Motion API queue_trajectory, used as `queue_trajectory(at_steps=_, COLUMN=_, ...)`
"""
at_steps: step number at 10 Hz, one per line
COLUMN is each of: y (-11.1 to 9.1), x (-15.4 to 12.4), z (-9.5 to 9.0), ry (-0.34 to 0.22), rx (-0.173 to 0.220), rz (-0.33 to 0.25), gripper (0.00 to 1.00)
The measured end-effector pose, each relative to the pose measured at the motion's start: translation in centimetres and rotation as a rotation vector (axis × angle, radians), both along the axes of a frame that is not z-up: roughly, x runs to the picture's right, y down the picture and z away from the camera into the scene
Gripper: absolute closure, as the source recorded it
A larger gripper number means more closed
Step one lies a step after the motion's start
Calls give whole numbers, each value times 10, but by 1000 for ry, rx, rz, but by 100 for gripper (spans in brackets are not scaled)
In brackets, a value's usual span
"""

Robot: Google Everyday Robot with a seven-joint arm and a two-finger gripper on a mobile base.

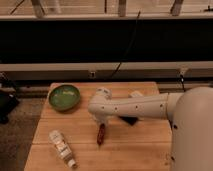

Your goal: Drag the pepper across the table

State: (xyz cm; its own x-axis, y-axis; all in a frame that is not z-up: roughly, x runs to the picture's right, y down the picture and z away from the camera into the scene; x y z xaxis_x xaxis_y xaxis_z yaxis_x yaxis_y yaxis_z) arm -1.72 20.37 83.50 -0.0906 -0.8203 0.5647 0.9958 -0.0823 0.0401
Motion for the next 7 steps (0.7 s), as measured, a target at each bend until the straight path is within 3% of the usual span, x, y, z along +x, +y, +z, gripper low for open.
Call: queue_trajectory(at_steps=7, y=-28, x=-31, z=13, ry=1, rx=27, rz=-96, gripper=100)
